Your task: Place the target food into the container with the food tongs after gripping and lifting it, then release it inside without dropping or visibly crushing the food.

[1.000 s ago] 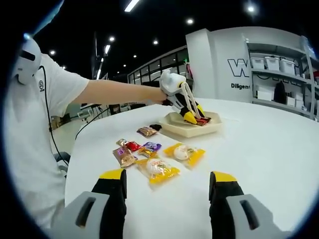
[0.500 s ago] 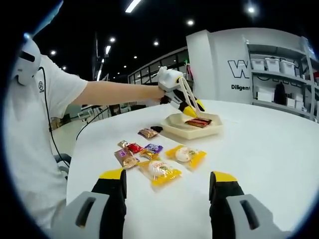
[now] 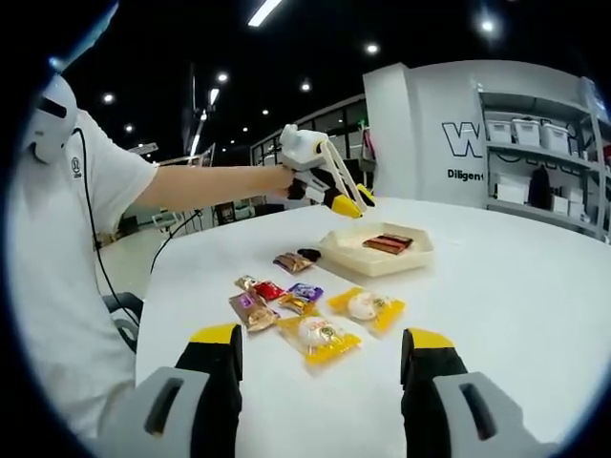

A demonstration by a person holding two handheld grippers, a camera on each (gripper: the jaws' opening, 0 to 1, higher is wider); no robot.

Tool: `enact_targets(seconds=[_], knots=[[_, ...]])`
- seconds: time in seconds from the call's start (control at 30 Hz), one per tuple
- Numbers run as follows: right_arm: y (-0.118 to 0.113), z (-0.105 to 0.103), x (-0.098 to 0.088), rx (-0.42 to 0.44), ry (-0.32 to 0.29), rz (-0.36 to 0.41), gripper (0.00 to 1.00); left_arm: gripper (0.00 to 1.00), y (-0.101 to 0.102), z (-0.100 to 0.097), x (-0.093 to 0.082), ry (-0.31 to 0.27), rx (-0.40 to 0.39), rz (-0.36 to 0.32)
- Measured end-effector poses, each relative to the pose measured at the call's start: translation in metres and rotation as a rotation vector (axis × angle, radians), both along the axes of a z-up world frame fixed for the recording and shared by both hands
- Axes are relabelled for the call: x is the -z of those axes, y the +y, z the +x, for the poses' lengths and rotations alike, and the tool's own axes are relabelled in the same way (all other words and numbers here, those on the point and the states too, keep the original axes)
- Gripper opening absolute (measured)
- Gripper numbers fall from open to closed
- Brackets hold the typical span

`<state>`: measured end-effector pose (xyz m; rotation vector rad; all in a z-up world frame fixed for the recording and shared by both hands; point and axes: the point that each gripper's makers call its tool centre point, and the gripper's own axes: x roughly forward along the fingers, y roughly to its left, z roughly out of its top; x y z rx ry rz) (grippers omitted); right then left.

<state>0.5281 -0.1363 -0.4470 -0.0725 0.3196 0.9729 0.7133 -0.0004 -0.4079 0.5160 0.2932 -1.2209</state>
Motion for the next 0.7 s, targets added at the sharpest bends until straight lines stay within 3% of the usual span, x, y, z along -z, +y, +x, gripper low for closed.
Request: enact_targets(seconds=[0.4,0.7], knots=[[0.016,-0.009,-0.006,-0.025,-0.012,0.002,0.66,0.26,0.030,-0.054,0.013,0.049,-0.049,-0.007],[0.026,-0.015,-0.006,-0.036,-0.017,-0.014,0.68,0.26,0.049,-0.081,0.026,0.077,-0.082,-0.007]])
